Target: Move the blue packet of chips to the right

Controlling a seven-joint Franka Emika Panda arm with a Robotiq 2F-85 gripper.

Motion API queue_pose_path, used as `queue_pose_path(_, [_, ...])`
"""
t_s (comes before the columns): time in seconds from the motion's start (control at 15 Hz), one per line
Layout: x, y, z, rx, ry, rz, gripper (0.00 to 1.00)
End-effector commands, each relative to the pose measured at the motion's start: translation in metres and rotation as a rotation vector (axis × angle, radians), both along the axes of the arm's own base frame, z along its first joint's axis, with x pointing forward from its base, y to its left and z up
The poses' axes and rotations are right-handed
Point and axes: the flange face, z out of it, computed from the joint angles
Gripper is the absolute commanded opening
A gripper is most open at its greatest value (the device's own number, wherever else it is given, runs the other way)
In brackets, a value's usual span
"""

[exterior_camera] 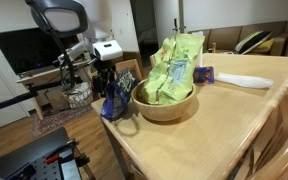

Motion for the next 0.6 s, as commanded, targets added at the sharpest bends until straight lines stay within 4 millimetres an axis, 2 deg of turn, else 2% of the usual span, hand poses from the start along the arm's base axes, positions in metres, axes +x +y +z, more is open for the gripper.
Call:
queue_pose_path(0.0, [0.003, 0.002, 0.008, 0.039, -0.007, -0.012, 1.00])
queue_pose_path(0.4, [0.013, -0.012, 0.033, -0.010, -0.229, -0.082, 1.00])
queue_pose_path(0.53, [0.015, -0.018, 0.029, -0.038, -0.234, -0.096, 1.00])
